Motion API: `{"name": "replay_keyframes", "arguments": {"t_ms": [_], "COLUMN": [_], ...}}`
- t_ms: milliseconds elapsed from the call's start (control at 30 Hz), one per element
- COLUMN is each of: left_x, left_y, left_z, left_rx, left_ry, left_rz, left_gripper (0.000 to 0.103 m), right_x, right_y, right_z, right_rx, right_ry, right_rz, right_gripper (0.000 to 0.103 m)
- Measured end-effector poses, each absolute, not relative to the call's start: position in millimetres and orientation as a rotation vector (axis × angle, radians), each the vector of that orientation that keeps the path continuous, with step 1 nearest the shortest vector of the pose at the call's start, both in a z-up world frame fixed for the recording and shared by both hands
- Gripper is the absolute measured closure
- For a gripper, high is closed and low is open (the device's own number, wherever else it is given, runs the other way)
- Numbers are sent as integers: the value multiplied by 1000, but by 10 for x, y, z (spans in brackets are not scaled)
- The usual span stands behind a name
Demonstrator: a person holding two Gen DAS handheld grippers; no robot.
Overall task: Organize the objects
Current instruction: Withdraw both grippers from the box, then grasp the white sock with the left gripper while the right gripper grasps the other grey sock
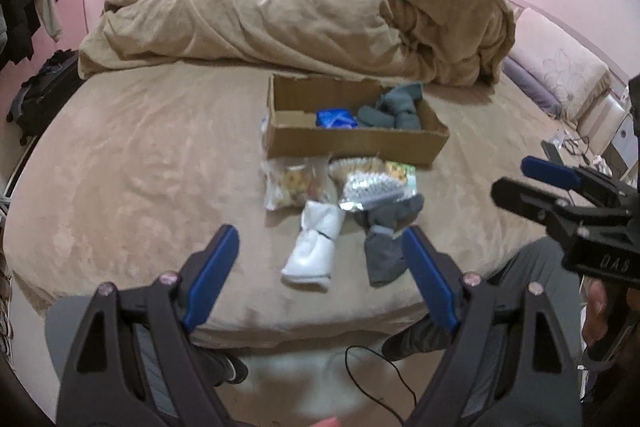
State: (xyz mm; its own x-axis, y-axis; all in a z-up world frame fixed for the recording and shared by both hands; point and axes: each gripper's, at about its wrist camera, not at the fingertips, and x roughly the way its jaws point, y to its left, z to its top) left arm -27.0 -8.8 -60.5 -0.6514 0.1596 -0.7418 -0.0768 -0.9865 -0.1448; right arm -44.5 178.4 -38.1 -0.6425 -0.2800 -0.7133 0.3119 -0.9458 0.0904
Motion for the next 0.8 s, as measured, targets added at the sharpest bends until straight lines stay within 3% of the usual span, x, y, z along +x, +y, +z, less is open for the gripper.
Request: {"name": "replay_keyframes", "arguments": {"t_ms": [367, 433, 600, 733, 800], "left_x": [-559, -587, -674, -764, -802], "left_y": [-122, -125, -138, -136, -116], "left_z": [-1368, -1468, -1668, -1800, -1846], "left_rx": [-1423, -1431, -1457, -1471, -1476], "left_ry": [-144, -136, -158, -165, -150], "left_rz": [2658, 2647, 2609, 2594, 2594], "left_gripper": [18, 18, 18, 18, 18], "right_x": [-658, -700, -816, -891, -920], "right_y": [1664, 1676, 1664, 1600, 1583], "right_z": [-1120, -1259, -1512, -1659, -1735], "right_rx": [1264, 1299, 1354, 1367, 1386], "right_ry": [71, 55, 36, 36, 33], "right_rz": [-2487, -2471, -2438, -2391, -2371], "right_gripper": [28, 34, 35, 46, 47]}}
